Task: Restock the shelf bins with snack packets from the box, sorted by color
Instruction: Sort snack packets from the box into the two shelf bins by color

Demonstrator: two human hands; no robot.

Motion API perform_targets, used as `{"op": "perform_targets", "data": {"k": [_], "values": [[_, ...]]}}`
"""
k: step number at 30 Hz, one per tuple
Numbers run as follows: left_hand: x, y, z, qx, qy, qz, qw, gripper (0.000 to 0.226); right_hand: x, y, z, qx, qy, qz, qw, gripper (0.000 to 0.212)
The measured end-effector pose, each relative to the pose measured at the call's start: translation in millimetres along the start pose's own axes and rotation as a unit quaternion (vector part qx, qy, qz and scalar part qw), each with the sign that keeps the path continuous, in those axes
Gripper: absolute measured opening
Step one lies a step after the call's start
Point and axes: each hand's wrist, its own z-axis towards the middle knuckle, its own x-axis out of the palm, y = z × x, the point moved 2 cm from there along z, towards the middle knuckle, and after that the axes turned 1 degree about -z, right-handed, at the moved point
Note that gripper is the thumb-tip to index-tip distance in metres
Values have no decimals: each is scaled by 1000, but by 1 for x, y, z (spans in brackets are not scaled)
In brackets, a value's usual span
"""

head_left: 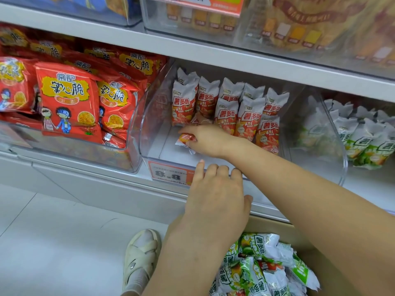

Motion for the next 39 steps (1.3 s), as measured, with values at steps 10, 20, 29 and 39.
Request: {"op": "perform_targets", "data": {"k": [10, 20, 29, 39], "values": [[0, -2, 2, -2, -1, 5, 1000, 51, -13, -5, -15, 8, -105, -95, 990, 32], [1, 2, 2, 4, 2, 2, 1000, 55, -7, -14, 3, 1, -116, -238, 964, 48], [-1, -1, 1, 2, 8, 10, 1000, 54, -8, -18, -1, -5, -113, -331, 937, 35], [-1, -2, 1, 2, 23, 20, 1000, 56, -22, -47, -67, 178, 39, -38, 982, 24]]}}
